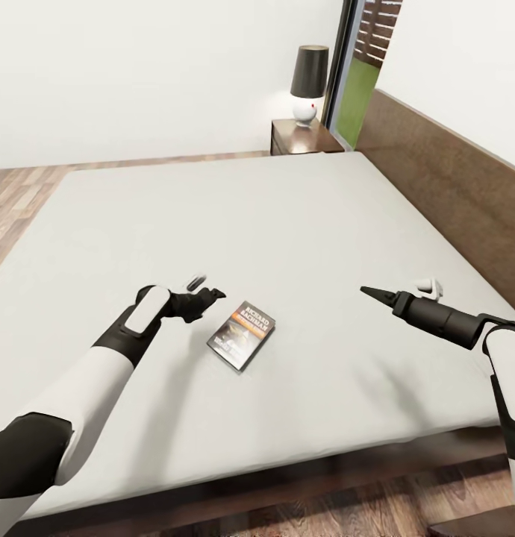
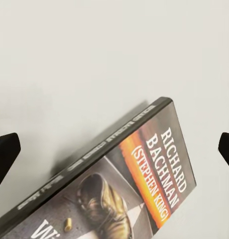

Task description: In the bedroom, move the book from the bed onto either nightstand, and place the two sandals side by side next to the bed.

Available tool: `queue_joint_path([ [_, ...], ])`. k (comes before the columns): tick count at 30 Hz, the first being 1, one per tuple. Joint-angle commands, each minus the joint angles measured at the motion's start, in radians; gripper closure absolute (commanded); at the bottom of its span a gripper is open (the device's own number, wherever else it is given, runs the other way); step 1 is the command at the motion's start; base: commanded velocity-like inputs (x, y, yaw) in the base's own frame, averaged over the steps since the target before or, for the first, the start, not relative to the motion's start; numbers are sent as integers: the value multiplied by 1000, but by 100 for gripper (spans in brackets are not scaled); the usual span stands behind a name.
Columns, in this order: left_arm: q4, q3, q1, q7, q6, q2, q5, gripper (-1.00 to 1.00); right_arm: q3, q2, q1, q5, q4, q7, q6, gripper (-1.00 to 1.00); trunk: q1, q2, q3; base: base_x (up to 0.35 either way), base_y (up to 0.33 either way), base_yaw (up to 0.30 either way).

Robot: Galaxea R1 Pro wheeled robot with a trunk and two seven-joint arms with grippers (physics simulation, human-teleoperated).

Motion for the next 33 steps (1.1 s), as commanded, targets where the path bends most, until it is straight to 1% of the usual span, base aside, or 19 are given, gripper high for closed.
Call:
queue_joint_path([
  [1,0,-5,0,2,-1,2,10,-100,-1,0,-1,9,0,10,4,-100,0,0,-2,0,0,0],
  [7,37,-13,2,-61,-5,3,8,-100,-1,0,-1,9,0,11,4,-100,0,0,-11,0,0,0],
  [13,62,-16,3,-97,-6,4,8,-100,-1,0,0,9,0,11,4,-100,0,0,-20,0,0,0],
  [22,71,-16,3,-105,-6,9,8,-100,0,0,0,9,0,11,4,-100,0,0,-33,0,0,0],
  [33,73,-16,3,-108,-3,12,8,-100,0,0,0,9,0,11,4,-100,0,0,-37,0,0,-22],
])
